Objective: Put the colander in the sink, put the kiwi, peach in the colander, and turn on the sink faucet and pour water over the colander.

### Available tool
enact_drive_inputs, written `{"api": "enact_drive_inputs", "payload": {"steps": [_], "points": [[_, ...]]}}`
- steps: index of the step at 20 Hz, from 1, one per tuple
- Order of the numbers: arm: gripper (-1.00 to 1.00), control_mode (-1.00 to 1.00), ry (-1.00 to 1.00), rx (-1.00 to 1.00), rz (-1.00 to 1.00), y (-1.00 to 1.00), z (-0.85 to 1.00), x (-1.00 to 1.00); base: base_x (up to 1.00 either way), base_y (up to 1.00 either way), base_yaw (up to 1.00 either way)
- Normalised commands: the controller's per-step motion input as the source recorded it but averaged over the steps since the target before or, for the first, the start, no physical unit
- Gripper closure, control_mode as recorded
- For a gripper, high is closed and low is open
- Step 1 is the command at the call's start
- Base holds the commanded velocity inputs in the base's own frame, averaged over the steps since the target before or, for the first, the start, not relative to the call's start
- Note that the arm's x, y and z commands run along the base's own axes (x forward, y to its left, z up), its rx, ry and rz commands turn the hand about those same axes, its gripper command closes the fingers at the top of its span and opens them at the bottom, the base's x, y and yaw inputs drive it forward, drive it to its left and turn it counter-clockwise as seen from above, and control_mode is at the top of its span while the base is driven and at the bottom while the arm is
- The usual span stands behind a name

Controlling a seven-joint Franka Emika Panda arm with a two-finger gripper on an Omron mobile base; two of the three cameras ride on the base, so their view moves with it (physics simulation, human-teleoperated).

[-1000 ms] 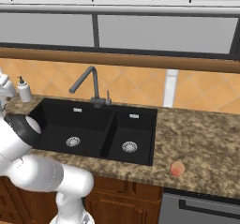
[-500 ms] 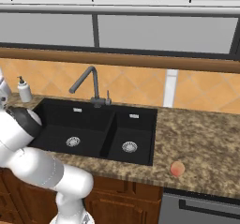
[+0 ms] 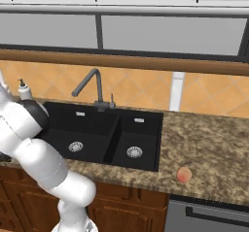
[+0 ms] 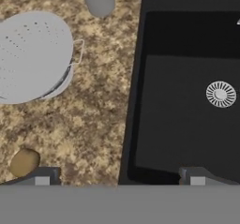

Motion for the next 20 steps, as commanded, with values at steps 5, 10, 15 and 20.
{"api": "enact_drive_inputs", "payload": {"steps": [5,10,15,20], "points": [[-1.00,-1.00,0.03,0.00,0.00,0.42,-0.22,0.17,0.00,0.00,0.00],[-1.00,-1.00,0.06,0.00,0.00,0.40,-0.11,0.15,0.00,0.00,0.00],[-1.00,-1.00,0.01,0.00,0.00,0.14,-0.04,0.04,0.00,0.00,0.00],[-1.00,-1.00,0.00,0.00,0.00,0.02,0.00,0.01,0.00,0.00,0.00]]}}
